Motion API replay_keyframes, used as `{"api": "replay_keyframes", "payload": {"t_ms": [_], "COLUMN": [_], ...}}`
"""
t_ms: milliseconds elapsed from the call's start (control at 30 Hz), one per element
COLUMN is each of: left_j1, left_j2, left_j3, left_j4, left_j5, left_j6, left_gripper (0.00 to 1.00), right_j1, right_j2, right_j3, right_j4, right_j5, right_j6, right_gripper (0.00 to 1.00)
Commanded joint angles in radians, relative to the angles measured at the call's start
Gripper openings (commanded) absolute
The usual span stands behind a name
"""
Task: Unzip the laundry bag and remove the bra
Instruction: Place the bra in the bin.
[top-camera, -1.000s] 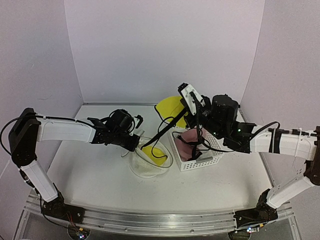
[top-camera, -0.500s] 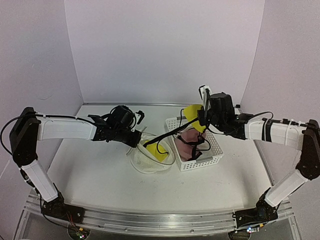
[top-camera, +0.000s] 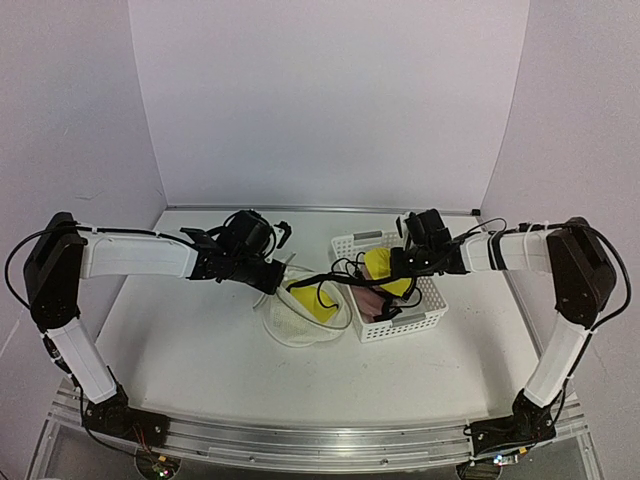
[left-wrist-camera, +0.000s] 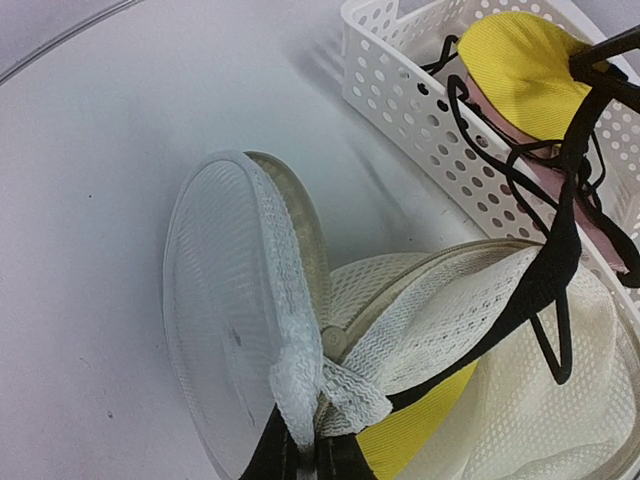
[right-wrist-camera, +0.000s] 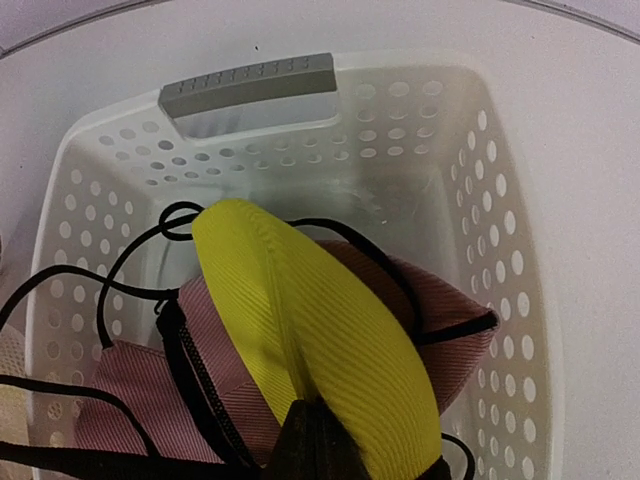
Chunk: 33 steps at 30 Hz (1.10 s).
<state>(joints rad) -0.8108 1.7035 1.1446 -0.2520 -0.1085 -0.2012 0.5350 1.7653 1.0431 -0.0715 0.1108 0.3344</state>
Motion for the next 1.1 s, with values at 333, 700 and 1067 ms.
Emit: {"api": "replay_keyframes", "payload": {"t_ms": [333,700,1067], "left_j1": [0.003,0.002,0.002], "left_j2": [0.001,0.003,-0.001], "left_j3": [0.041,0.045,0.04], "left_j4": [-0.009,-0.012,-0.011], "left_j5": [-0.008,-0.009,-0.005], "left_j6": [0.009,0.014,0.013], "left_gripper": [0.0,0.0,0.0], "right_j1": [-0.013,-0.007,0.167], "right_j2": [-0.179,-0.34,-0.214], "right_j3": [0.086,0.125,0.137], "right_j4": [-0.073,-0.12,-0.113], "right_j5": [-0.099,-0.502,-0.558], "right_j6": [-0.067,-0.116,-0.021], "right_gripper": [0.56,0.61,0.62]}}
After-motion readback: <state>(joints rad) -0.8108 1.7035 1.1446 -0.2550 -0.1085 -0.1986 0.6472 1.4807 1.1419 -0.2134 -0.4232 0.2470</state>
